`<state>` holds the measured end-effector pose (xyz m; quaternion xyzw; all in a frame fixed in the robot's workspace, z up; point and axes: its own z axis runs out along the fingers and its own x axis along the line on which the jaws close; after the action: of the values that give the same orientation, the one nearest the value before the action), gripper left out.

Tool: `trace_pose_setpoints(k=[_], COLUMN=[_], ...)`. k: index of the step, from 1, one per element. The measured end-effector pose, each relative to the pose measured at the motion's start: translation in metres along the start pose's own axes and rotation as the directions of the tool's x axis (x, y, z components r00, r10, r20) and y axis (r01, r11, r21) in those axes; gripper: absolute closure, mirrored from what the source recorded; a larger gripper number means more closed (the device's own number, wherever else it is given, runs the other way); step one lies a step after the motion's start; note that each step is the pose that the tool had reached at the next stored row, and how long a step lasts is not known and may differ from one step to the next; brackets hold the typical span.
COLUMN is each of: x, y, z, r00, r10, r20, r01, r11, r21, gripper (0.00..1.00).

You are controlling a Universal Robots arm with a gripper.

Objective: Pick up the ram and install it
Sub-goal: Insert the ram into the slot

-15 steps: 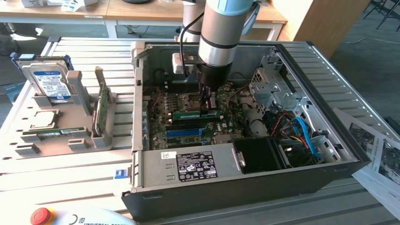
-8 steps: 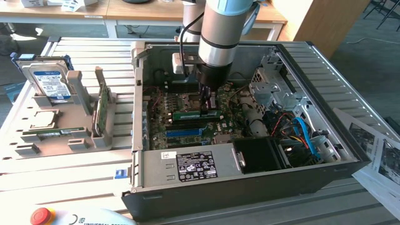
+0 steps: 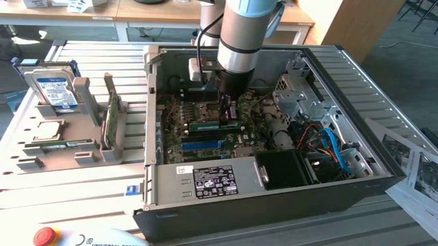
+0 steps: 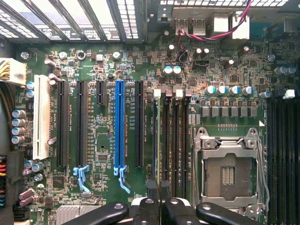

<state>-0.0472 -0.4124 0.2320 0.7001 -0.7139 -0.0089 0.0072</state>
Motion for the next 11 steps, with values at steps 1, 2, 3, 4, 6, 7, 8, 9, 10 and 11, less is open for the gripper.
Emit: trace_pose_setpoints(k=[1,2,3,4,6,7,8,9,10,11], x=[0.0000,0.0000,0.0000,0.0000,0.0000,0.0000,0.0000,0.0000,0.0000,0.0000], y=[-0.0001,-0.0002,-0.0002,-0.0003,-0.0003,-0.0003,-0.0003,-0.0004,-0.0003,-0.0003], z=[0.0000,0.0000,0.0000,0.0000,0.0000,0.0000,0.0000,0.0002,0.0003,0.0007], r00=[1.0000,1.0000,1.0000,1.0000,1.0000,1.0000,1.0000,1.0000,1.0000,1.0000], r10=[0.000,0.000,0.000,0.000,0.000,0.000,0.000,0.000,0.000,0.000], r20=[0.0000,0.0000,0.0000,0.0000,0.0001,0.0000,0.0000,-0.0001,0.0000,0.0000], r01=[0.000,0.000,0.000,0.000,0.000,0.000,0.000,0.000,0.000,0.000], r11=[1.0000,1.0000,1.0000,1.0000,1.0000,1.0000,1.0000,1.0000,1.0000,1.0000], r21=[0.0000,0.0000,0.0000,0.0000,0.0000,0.0000,0.0000,0.0000,0.0000,0.0000], gripper=[0.88,0.88,0.88,0.88,0.88,0.88,0.88,0.88,0.88,0.88])
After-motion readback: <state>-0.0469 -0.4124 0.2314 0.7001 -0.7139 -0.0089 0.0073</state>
